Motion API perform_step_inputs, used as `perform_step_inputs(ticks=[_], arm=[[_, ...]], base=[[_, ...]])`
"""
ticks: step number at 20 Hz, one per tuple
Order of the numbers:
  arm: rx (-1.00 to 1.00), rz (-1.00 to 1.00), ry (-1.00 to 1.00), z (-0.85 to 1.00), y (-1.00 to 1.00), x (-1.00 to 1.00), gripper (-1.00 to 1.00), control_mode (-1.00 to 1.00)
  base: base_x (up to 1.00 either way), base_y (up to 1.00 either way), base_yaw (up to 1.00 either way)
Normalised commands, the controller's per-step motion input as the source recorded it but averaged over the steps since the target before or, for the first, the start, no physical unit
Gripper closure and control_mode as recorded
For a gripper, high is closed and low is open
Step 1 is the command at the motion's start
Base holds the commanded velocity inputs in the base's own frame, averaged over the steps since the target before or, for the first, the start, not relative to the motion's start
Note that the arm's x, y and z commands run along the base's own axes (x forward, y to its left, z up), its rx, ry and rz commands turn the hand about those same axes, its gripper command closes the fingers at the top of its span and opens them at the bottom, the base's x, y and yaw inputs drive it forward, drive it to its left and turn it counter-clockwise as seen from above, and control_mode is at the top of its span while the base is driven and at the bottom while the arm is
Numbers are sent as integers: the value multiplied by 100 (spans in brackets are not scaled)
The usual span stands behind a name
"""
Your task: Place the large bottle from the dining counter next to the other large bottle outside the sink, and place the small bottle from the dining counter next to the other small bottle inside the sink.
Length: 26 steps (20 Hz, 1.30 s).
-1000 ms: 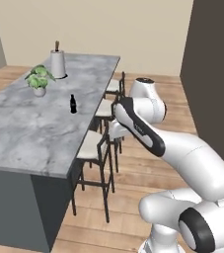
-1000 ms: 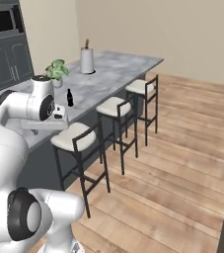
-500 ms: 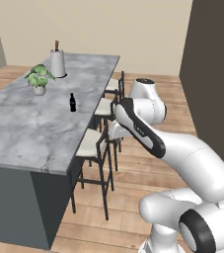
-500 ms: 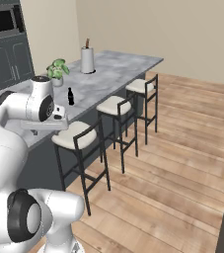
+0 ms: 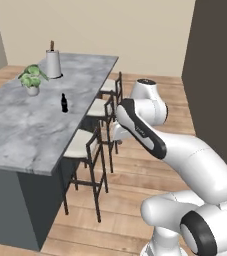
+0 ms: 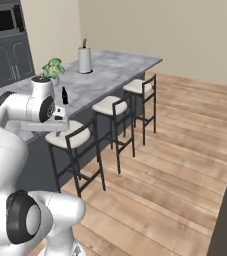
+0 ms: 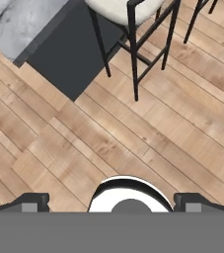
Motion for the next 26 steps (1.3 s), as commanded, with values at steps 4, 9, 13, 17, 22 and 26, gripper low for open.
perform_step_inputs(ticks=[4, 9, 13, 17, 22, 26], arm=[[0, 0, 0, 0, 0, 0, -100, 100], [0, 0, 0, 0, 0, 0, -100, 100], [0, 0, 0, 0, 0, 0, -100, 100], [0, 0, 0, 0, 0, 0, -100, 100], [0, 0, 0, 0, 0, 0, -100, 100], [0, 0, 0, 0, 0, 0, -100, 100]], base=[[2, -78, 4], [38, -66, 9], [56, -43, 6], [50, -28, 3], [41, -30, 4], [38, -31, 4]])
